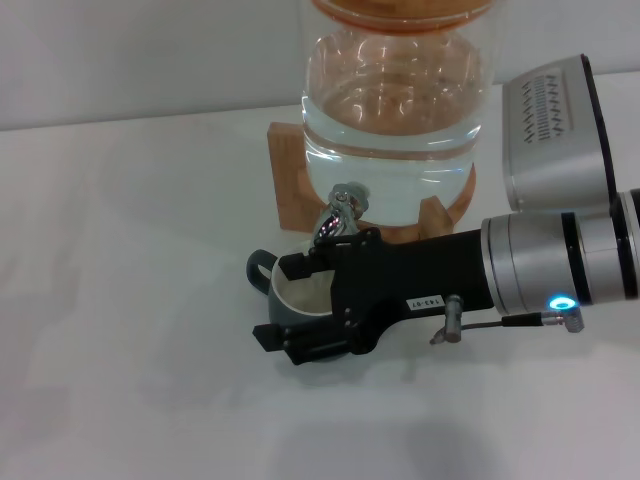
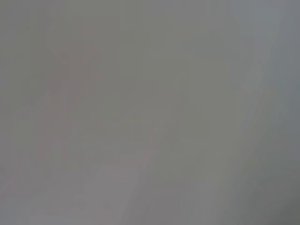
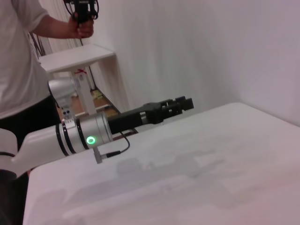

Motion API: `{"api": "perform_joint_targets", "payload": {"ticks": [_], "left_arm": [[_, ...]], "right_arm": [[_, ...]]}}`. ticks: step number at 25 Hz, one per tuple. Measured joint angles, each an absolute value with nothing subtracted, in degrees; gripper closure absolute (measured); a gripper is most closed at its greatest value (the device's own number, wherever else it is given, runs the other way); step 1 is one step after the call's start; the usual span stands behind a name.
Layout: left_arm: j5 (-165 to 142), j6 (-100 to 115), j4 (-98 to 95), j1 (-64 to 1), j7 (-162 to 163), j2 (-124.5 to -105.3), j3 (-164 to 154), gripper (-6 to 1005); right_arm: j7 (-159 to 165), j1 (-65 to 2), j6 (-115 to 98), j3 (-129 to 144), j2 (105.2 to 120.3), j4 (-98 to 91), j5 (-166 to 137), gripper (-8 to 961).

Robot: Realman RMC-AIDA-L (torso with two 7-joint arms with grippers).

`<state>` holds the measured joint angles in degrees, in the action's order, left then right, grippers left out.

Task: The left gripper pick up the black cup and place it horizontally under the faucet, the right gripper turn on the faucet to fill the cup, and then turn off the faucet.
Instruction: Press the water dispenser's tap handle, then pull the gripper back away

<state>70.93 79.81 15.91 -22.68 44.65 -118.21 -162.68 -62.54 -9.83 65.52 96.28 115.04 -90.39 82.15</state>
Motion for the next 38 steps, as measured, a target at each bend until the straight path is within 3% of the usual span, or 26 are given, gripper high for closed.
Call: {"api": "perform_joint_targets", "payload": {"ticks": [38], "left_arm": [[70.9,79.7,15.9,-23.0,44.6,-118.21,-162.6,479]], "right_arm": [[-64.3,-9.6,73.7,86.9,114.87,-87.7,82.4,142]]}}
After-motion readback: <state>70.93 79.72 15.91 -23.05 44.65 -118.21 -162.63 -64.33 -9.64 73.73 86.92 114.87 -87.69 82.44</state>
